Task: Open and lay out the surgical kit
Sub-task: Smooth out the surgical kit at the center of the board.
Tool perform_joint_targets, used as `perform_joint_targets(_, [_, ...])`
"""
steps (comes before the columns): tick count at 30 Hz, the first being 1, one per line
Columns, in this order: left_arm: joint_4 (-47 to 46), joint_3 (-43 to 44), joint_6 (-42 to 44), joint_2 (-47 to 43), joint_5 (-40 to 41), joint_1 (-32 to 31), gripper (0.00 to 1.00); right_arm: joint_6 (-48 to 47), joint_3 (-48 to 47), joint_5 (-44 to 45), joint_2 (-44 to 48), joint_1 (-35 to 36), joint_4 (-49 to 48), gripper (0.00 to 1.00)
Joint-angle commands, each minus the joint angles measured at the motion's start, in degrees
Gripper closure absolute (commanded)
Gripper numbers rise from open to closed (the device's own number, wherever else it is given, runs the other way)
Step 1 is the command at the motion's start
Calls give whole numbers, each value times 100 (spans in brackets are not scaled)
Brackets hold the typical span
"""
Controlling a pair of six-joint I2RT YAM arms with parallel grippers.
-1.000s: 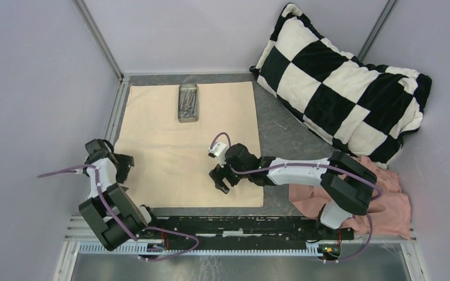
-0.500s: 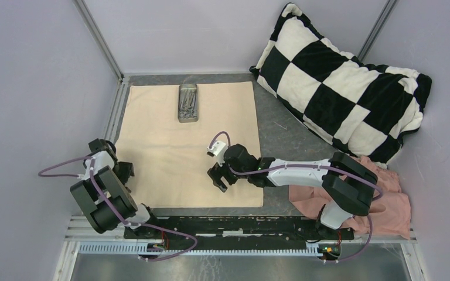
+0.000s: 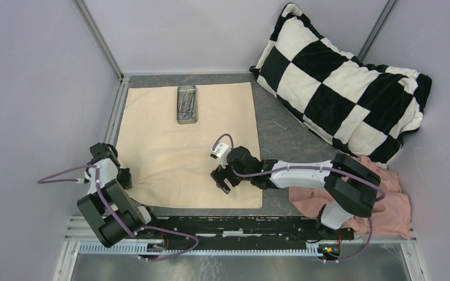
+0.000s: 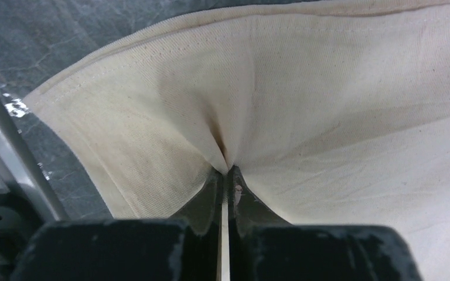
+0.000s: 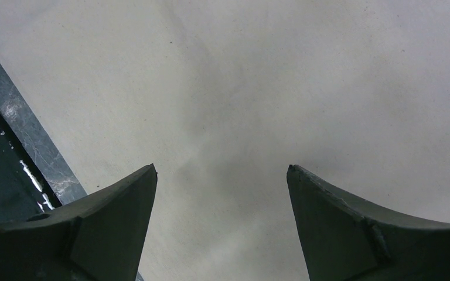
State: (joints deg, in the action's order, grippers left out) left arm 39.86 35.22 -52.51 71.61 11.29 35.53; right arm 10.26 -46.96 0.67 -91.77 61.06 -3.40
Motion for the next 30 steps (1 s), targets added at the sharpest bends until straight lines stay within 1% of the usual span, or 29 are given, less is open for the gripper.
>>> perform_joint_targets(1, [748,201,-242,-378,442,29,97,26,178,-51,292,-99,-186,11])
perform_joint_targets(3, [928,350,-200,-509,430,26,94,46,249,-51,346,-150,-165,11])
perform_joint_targets(6, [1054,553,-56,-814,333,16,82,54,276,-215,431,-174,-47,11])
perform_joint_targets(9, [1169,856,163,-1140,511,-42,61,87,313,-338,604,-173,128,11])
perform_joint_targets(11, [1209,1095,419,-1360,727,-228,45,145,377,-453,748,-175,184,11])
perform_joint_targets(13, [1306,1368,497,-1415,1321,-687,27,174,374,-482,798,-169,262,11])
perform_joint_targets(14, [1333,1506,512,-1388,1493,-974,17,192,365,-491,787,-163,284,11])
perform_joint_targets(15, [1293,1617,578,-1334,1551,-1239,13,211,347,-500,742,-149,309,11])
perform_joint_targets(17, [827,1749,1040,-1109,1274,-1778,13,254,258,-401,601,-69,451,12])
perform_joint_targets(20, [-36,1923,1795,-448,529,-2288,20,358,123,-143,415,89,641,17])
perform_joint_targets(23, [-1068,1923,2177,227,-600,-2353,25,499,-20,401,243,287,905,21])
perform_joint_targets(26, [-1942,1912,2106,910,-1082,-2344,23,562,-30,1074,103,532,1153,21])
perform_joint_targets(28, [-2290,2020,2050,1465,-1481,-2328,21,634,107,1396,37,652,1312,22])
perform_joint_targets(30, [-2265,2190,1979,2074,-1622,-2259,20,728,351,1615,85,810,1458,23])
